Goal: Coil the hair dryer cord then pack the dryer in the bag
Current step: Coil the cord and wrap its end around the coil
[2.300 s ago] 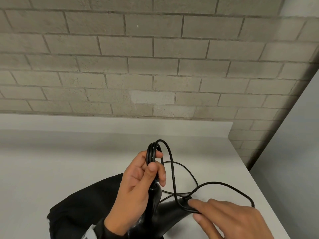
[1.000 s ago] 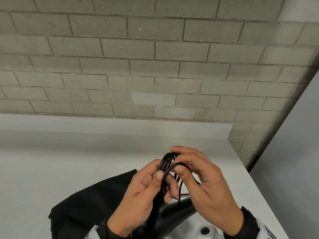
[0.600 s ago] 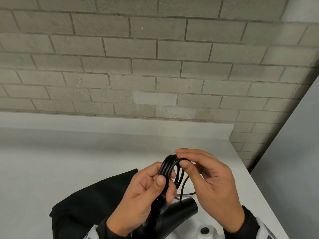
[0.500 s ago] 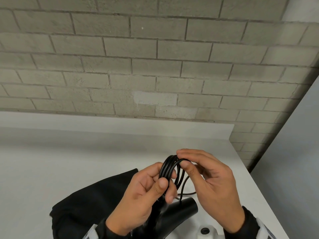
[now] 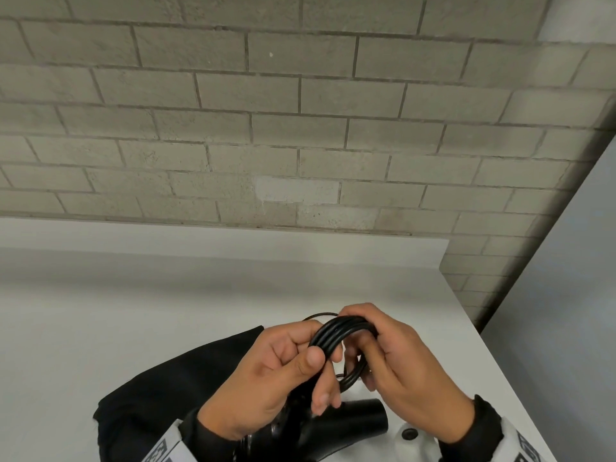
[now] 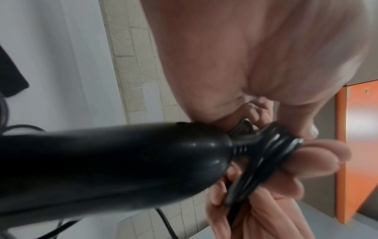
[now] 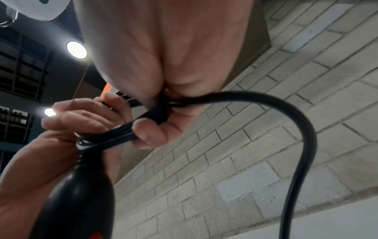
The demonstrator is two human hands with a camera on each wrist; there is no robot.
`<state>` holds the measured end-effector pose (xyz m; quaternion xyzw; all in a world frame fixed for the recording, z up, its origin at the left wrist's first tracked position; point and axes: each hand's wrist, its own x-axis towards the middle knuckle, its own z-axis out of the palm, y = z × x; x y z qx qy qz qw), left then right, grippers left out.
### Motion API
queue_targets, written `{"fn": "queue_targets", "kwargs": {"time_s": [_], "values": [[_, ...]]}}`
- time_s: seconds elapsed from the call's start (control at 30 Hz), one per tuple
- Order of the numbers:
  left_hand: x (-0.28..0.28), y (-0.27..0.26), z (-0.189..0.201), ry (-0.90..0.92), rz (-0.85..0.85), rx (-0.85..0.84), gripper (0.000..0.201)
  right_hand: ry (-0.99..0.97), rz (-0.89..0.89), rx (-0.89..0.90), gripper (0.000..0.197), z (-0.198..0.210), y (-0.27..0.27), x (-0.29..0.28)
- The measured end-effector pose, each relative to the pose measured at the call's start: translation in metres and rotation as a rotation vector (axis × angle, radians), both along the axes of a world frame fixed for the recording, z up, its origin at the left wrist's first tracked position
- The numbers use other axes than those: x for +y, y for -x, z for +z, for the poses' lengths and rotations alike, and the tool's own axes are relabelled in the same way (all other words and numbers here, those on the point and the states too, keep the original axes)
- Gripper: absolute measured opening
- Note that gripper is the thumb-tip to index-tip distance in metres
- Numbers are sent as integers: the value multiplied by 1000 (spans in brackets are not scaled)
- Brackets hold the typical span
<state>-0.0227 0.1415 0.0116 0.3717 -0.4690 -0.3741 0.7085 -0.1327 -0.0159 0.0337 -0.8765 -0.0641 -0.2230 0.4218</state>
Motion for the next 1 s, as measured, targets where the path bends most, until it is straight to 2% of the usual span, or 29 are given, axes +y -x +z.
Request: {"fn": "queue_targets", "kwargs": {"time_s": [0.17,0.4,0.53,0.67,0.77,0.83,0.93,1.0], "values": [[-2,-3,3,-43,27,-72,28,120,-102,-72,26,7,2,-2],[-2,-3,1,-41,-31,-129,20,84,-151,-86,28,8,6,3],[-2,-5,-1,-44,-45,-98,25,39,-155,-67,27,6,6,6],[-1,-7,-1,-28,-31,-29,22,27,-119,-18,26,8,9,2],[1,-10,-1,-32,-47,-15,23,48,-57,37,17,13,16,-1],[2,-9,0,-37,-69,-5,24,152,-80,47,21,13,20,-2],[1,-6,1,-49,-82,7,28,355,-204,99,20,10,24,2],[1,-4,1,-54,-84,3,34,526,-299,73,23,12,26,6]]}}
